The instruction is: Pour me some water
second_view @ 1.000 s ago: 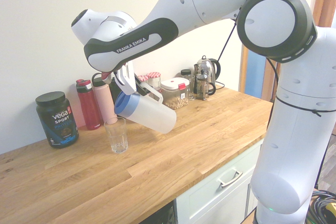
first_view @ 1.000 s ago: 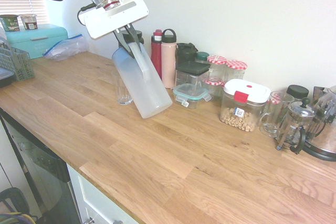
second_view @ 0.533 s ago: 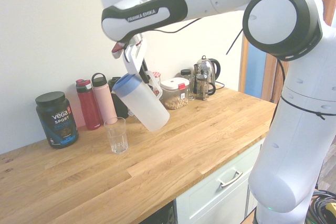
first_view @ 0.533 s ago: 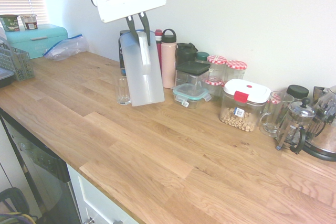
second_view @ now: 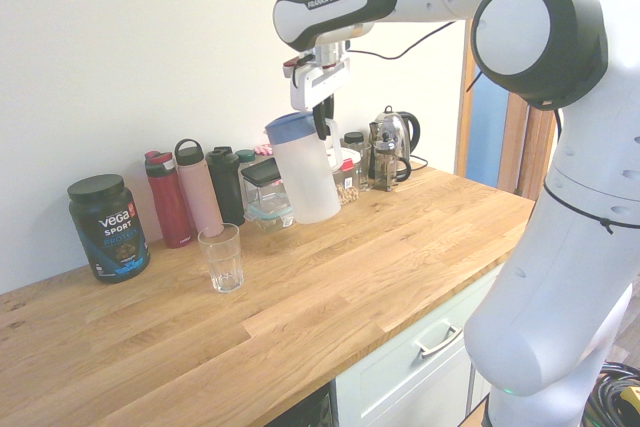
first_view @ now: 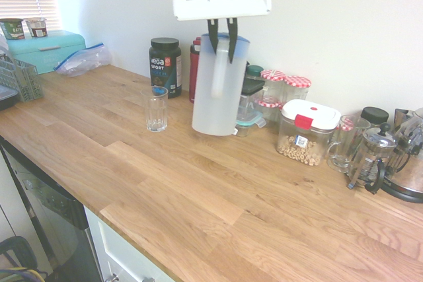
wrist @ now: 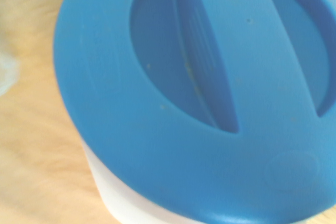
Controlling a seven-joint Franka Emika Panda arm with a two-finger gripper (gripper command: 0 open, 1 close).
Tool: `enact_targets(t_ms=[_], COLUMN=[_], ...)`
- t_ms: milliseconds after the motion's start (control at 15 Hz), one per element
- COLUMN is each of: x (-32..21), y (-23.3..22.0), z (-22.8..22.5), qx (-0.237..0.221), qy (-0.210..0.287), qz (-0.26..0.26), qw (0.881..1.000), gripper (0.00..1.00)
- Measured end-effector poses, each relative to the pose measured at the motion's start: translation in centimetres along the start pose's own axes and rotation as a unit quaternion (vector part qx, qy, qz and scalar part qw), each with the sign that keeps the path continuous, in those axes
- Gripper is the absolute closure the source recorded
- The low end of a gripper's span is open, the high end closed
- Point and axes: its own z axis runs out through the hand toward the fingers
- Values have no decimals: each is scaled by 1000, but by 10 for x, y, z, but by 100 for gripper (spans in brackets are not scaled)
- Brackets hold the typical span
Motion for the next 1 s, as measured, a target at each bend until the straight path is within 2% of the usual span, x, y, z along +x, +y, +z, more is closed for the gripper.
enact_targets(t_ms=[267, 600, 733, 1000], x=[4, -13, -22, -36], y=[47, 60, 60, 65], z=[27, 54, 63, 69], qx=[26, 72, 83, 78], qy=[40, 129, 153, 152], qz=[103, 194, 217, 227], qw=[994, 970, 961, 959], gripper=[100, 100, 100, 100])
